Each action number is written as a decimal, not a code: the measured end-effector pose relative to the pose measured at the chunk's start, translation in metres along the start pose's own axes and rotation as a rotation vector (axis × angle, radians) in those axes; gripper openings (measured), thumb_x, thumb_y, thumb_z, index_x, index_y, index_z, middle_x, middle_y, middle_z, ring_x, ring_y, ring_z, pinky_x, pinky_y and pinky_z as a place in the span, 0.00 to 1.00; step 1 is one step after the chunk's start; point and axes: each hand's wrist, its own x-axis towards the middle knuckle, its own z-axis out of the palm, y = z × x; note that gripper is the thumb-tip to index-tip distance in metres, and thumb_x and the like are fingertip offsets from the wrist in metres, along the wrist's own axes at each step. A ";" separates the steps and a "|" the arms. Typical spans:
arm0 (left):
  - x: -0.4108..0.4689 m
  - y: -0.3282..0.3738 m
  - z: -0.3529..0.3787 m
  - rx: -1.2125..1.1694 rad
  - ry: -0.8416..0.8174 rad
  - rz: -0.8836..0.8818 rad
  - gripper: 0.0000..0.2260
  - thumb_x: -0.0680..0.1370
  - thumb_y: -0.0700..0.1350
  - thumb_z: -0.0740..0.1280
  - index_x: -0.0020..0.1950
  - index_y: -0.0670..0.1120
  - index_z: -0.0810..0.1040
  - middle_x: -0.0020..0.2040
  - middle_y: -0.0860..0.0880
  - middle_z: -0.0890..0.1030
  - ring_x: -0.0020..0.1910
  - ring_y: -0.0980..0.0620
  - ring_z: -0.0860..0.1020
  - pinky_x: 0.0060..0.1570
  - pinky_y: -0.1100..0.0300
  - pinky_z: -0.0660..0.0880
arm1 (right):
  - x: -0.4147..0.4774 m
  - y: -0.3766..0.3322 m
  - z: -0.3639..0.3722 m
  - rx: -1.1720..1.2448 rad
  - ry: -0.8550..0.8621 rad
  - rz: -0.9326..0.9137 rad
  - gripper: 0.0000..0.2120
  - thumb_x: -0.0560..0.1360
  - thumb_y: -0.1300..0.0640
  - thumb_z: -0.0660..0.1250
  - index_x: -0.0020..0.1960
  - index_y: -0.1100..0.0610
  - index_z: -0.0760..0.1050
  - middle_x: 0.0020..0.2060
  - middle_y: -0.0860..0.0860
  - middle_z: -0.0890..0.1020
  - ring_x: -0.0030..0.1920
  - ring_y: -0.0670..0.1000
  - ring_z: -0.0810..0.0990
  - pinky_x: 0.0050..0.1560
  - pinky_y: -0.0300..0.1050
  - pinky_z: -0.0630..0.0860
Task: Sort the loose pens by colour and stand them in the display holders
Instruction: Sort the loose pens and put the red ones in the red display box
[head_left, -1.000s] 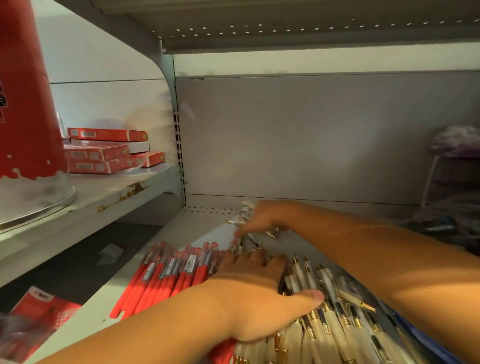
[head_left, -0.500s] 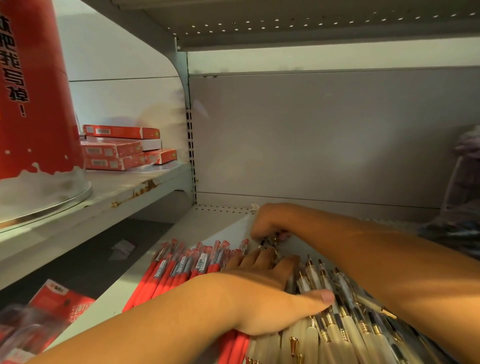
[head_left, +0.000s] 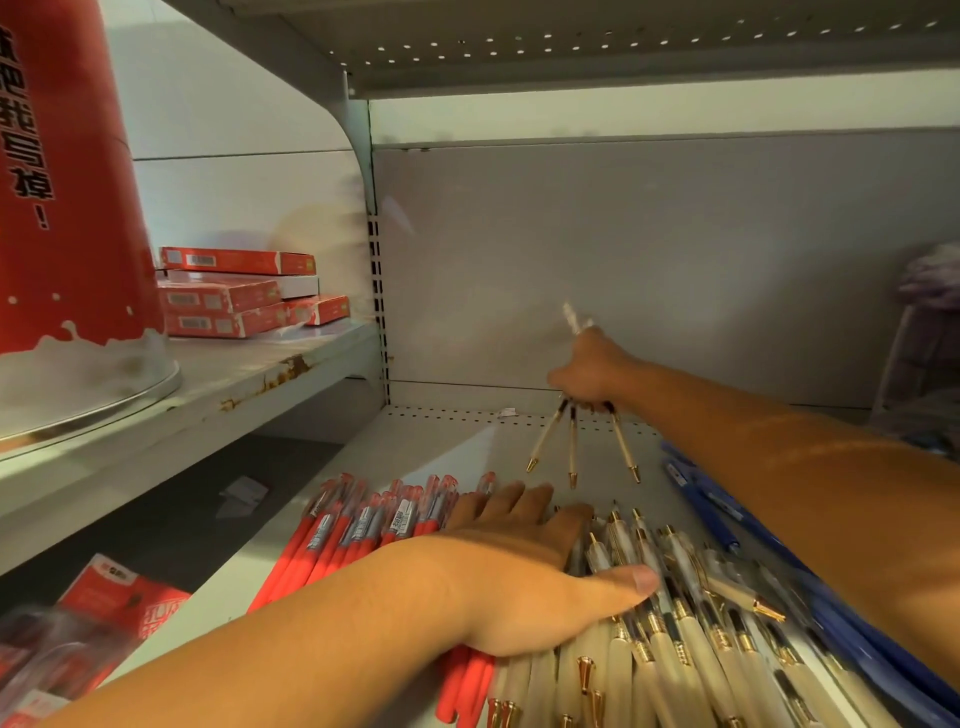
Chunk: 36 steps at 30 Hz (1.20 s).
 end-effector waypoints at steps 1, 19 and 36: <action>0.000 0.000 0.000 0.003 0.006 0.003 0.39 0.71 0.78 0.40 0.79 0.62 0.43 0.81 0.54 0.42 0.79 0.48 0.38 0.72 0.43 0.38 | 0.001 0.004 -0.006 0.039 0.039 -0.006 0.13 0.77 0.60 0.66 0.56 0.64 0.66 0.35 0.57 0.78 0.26 0.50 0.74 0.21 0.40 0.69; -0.017 0.003 -0.034 -0.417 0.414 -0.019 0.09 0.80 0.44 0.62 0.52 0.55 0.81 0.49 0.57 0.82 0.48 0.58 0.79 0.45 0.66 0.73 | -0.146 0.005 -0.042 0.179 -0.415 0.147 0.06 0.76 0.63 0.64 0.41 0.60 0.71 0.24 0.50 0.74 0.20 0.44 0.67 0.18 0.34 0.62; -0.024 0.027 -0.021 -0.756 0.218 -0.081 0.09 0.73 0.42 0.76 0.46 0.41 0.79 0.27 0.47 0.82 0.25 0.51 0.82 0.26 0.64 0.77 | -0.195 0.010 -0.042 0.163 -0.237 0.152 0.10 0.82 0.57 0.60 0.60 0.61 0.72 0.33 0.54 0.77 0.20 0.46 0.70 0.20 0.38 0.68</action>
